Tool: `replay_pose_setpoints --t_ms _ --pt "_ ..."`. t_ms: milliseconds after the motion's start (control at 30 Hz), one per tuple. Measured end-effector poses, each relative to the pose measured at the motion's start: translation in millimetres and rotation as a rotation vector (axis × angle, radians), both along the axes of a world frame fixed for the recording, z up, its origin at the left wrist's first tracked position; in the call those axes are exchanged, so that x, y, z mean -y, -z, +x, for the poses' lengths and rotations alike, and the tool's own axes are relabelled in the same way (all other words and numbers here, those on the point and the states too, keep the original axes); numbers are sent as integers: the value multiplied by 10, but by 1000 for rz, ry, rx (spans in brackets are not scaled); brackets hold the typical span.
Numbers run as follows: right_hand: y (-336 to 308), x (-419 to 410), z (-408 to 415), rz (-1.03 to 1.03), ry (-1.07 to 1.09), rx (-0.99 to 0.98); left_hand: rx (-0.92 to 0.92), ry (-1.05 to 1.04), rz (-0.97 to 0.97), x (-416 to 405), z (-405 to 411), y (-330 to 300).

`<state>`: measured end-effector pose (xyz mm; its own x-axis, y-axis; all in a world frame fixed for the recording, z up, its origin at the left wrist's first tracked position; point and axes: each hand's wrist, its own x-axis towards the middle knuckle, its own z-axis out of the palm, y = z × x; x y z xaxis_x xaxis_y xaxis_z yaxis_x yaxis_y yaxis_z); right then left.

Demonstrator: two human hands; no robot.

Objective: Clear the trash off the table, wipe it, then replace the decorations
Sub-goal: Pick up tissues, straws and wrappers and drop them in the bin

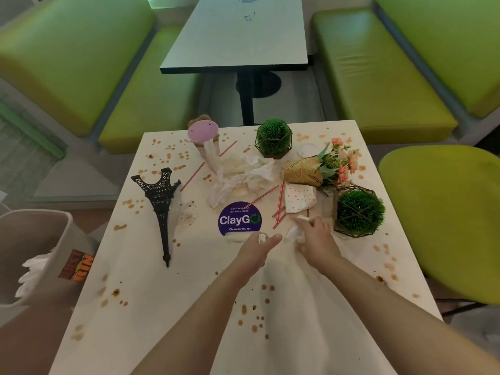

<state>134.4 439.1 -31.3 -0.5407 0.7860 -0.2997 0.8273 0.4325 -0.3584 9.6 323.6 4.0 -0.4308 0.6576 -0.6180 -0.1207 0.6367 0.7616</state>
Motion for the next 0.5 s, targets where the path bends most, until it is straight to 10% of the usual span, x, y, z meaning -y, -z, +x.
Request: replay_pose_setpoints --t_ms 500 --pt "-249 158 -137 -381 428 -616 50 -105 41 -21 -70 -32"
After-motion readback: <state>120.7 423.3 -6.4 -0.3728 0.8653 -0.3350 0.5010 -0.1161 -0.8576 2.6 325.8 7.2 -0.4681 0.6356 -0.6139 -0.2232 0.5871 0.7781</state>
